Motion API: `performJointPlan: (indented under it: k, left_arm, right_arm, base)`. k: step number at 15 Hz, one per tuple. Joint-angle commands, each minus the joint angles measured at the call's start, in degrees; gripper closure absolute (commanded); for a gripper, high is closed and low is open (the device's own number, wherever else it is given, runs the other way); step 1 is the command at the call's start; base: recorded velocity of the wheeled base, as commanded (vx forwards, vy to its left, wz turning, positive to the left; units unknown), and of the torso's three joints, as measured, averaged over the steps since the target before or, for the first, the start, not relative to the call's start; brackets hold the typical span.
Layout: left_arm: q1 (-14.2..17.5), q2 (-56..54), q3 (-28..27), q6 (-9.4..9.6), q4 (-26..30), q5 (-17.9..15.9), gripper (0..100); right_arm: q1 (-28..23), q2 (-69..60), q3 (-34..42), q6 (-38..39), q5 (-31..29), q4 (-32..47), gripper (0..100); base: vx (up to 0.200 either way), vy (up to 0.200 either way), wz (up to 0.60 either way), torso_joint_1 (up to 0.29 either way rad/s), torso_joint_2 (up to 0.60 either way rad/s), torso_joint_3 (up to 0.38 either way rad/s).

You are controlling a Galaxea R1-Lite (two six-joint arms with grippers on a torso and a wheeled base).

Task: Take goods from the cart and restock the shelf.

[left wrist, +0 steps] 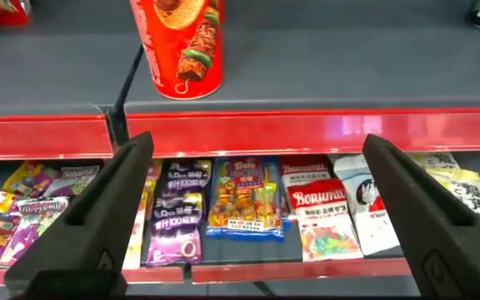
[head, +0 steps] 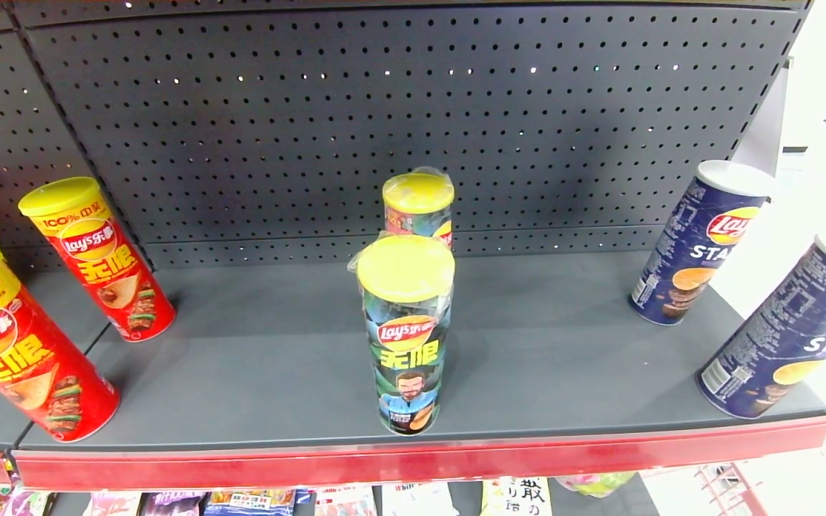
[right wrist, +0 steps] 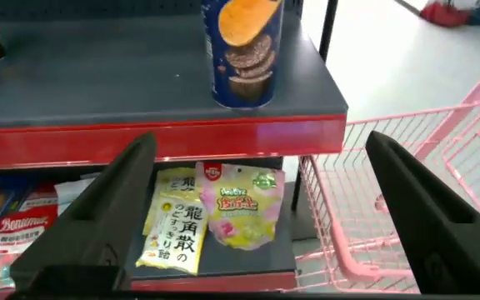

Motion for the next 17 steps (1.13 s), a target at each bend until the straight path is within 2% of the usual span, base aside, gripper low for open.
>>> performJointPlan:
  k: [1, 2, 6, 17]
  left_arm:
    - [-1.63, 0.04, -0.09, -0.02, -0.05, -0.06, 0]
    - [-6.02, -1.19, -0.09, 0.15, -0.05, -0.24, 0]
    - [-4.35, -4.62, -0.09, -0.29, -0.05, -0.06, 0]
    - [-4.27, -4.62, 0.0, -0.2, -0.05, 0.2, 0]
  right_arm:
    - [0.11, -0.02, 0.2, 0.0, 0.93, 2.22, 0]
    - [0.19, 0.33, 0.29, 0.09, 3.92, 1.78, 0]
    - [0.11, 0.06, 0.46, -0.26, 4.62, 1.43, 0]
    - [0.11, -0.02, 0.46, -0.44, 4.01, 1.43, 0]
  base:
    - [0.0, 0.0, 0.0, 0.0, 0.0, 0.0]
    - [0.0, 0.0, 0.0, 0.0, 0.0, 0.0]
    - [0.0, 0.0, 0.0, 0.0, 0.0, 0.0]
    - [0.0, 0.0, 0.0, 0.0, 0.0, 0.0]
